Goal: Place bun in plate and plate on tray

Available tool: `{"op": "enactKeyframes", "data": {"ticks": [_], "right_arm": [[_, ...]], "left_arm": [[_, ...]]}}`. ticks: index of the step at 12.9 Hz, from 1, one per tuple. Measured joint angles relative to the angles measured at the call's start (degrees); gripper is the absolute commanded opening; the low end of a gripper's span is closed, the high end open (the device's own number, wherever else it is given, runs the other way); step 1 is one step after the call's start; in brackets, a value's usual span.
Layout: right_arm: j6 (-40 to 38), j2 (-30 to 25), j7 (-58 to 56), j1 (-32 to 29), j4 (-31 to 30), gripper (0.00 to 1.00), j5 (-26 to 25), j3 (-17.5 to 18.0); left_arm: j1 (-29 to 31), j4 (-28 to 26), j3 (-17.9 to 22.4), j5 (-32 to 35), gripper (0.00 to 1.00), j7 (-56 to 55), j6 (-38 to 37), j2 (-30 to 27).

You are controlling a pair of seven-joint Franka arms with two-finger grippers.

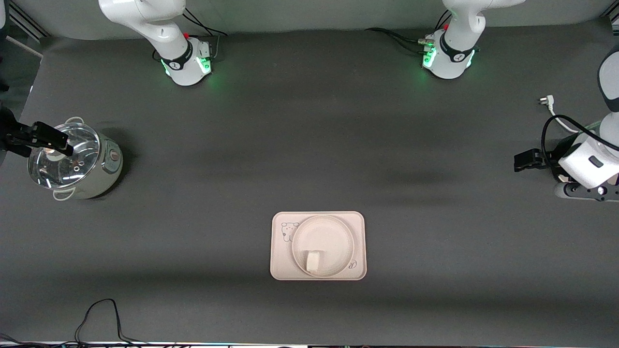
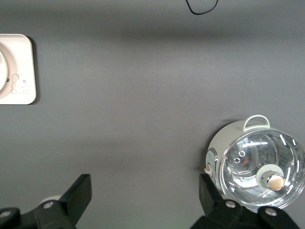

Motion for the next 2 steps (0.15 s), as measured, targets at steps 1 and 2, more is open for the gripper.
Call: {"op": "enactKeyframes", "data": {"ticks": [1,2], "right_arm": [[0.03,0.0,-0.02,0.01,0.0,1.0,0.0,0.0],[0.05,0.01,-0.03,0.01,-0.01,1.0,0.0,0.01]], "left_arm": [[0.03,0.1,0.11,0.0,1.0,0.0,-0.27,-0.8],[0.08,0.4,0.21,0.05,1.0,0.0,-1.17,-1.71]]}}
